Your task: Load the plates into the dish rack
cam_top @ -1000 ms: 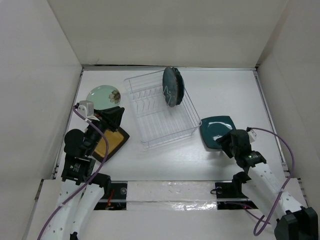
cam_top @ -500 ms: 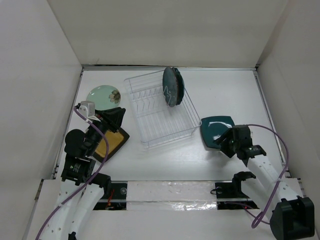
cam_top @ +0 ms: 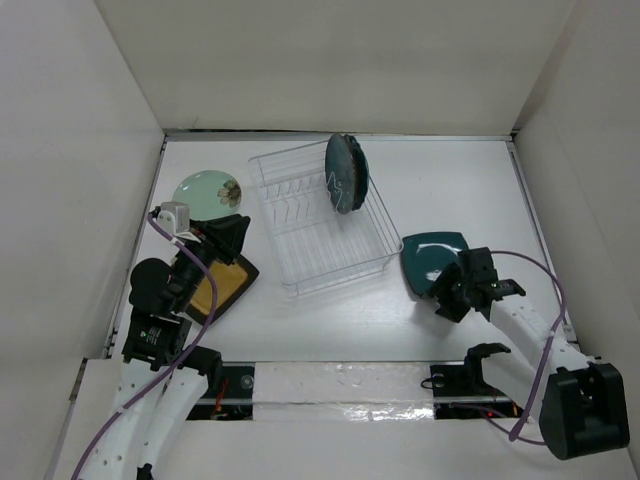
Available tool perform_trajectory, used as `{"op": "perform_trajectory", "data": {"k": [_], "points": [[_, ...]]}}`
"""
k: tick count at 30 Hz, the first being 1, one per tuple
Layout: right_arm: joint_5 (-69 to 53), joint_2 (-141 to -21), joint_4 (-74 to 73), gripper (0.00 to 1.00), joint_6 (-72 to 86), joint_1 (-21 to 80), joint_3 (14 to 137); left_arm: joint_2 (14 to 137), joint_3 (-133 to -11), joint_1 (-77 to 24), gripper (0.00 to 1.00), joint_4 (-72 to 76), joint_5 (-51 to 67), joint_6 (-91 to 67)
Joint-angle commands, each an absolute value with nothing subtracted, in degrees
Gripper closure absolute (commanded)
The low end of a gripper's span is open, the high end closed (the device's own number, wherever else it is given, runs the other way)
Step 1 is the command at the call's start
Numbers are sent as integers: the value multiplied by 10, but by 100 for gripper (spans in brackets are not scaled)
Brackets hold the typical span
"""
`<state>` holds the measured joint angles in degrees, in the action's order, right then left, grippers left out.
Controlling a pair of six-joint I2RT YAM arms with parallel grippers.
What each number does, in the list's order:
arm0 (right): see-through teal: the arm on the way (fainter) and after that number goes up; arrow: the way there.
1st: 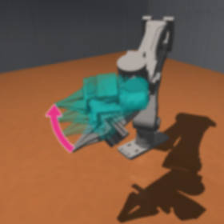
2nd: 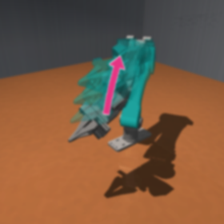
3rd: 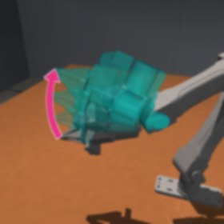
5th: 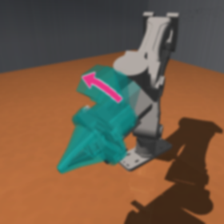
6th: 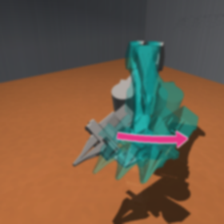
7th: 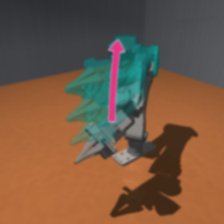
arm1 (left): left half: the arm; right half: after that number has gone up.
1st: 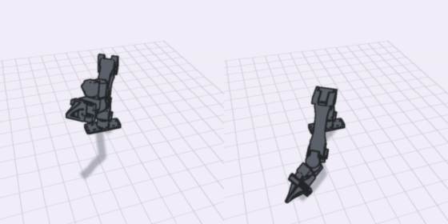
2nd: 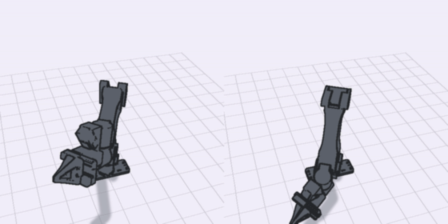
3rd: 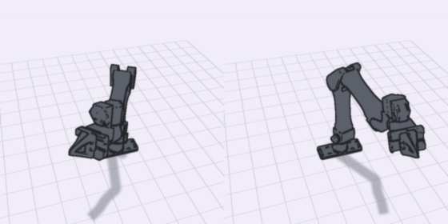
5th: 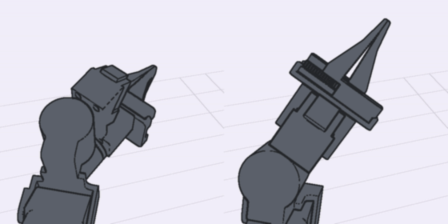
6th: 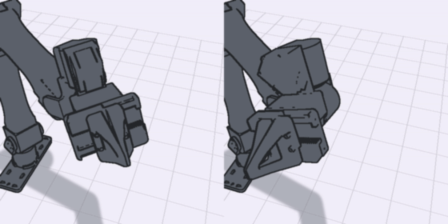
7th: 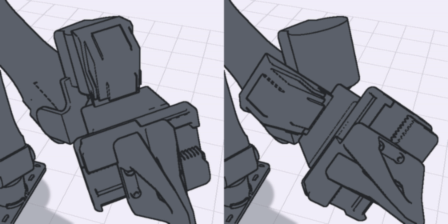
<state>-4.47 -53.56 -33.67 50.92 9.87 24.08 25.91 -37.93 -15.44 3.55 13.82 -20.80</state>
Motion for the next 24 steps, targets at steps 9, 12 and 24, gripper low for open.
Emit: {"op": "perform_trajectory", "data": {"k": [9, 12, 24], "points": [[43, -517, -166, 41, 459, -1, 226, 265, -396, -158, 78, 59, 139, -201], [40, -530, -113, 42, 454, -34, 208, 269, -395, -158, 78, 61, 143, -203], [-22, -674, 45, 39, 440, -107, 215, 276, -392, -158, 78, 65, 147, -205]]}}
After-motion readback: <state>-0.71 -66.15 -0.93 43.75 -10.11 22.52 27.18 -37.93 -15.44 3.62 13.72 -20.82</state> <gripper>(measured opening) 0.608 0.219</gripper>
